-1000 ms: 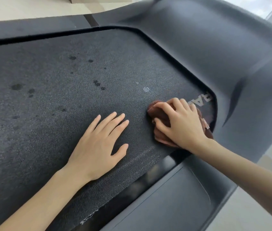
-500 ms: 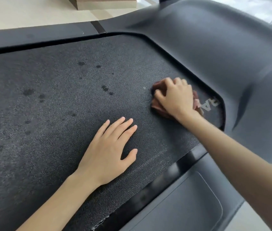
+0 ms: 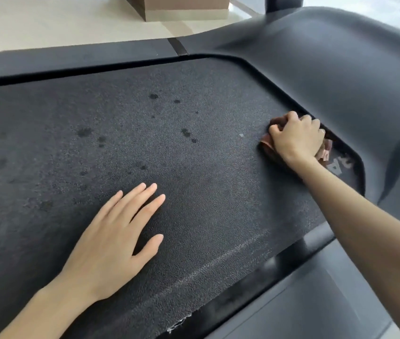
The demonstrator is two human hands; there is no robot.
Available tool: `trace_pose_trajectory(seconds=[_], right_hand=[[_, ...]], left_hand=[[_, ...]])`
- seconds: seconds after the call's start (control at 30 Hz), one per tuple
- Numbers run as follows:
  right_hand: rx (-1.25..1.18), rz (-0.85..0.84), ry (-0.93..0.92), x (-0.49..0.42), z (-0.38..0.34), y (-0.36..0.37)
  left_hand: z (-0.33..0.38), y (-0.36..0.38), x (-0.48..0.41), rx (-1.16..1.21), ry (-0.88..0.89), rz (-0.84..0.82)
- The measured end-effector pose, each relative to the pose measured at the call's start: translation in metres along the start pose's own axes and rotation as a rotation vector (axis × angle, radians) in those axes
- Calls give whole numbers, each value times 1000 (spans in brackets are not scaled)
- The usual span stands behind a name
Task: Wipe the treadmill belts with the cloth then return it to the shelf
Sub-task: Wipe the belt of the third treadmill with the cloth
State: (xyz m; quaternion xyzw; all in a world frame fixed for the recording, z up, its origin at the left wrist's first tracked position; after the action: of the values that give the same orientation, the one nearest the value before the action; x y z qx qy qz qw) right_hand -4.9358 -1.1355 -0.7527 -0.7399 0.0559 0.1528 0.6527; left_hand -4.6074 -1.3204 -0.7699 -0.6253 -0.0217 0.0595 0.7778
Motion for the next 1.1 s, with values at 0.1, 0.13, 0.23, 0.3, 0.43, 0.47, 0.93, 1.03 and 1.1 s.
trace_pose_trajectory(seconds=[0.1, 0.13, 0.23, 0.3, 0.43, 0.47, 0.93, 1.03, 1.1], right_hand=[[-50, 14, -185, 30, -55, -2], [-81, 23, -259, 45, -73, -4], [-186, 51, -549, 93, -117, -9], [-236, 17, -772, 113, -117, -15], [-254, -90, -780, 83, -53, -24], [-237, -87, -664, 66, -32, -23], [-184, 29, -593, 104, -119, -9], [-266, 22, -756, 139, -158, -13], [-308, -12, -835, 161, -181, -19]], left_hand=[[-2, 1, 1, 2, 2, 12], [-3, 1, 1, 6, 2, 18], [-2, 1, 1, 35, 12, 27], [-8, -3, 3, 58, 49, 15], [-39, -15, 28, 72, 98, -45], [-46, -15, 39, 72, 85, -44], [-45, -16, 68, 64, -24, 75], [-56, -21, 99, -67, -79, 43], [-70, -26, 136, -89, -185, 13]])
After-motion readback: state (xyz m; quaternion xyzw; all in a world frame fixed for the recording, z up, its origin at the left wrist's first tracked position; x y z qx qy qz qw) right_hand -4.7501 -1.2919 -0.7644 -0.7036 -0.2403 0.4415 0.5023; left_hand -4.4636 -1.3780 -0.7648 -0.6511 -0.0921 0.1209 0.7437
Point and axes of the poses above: each hand's wrist, its own x-axis away from the middle knuckle, its own y-axis out of the palm, z = x × y, the point moved 1 cm from there along -x, towards the middle knuckle
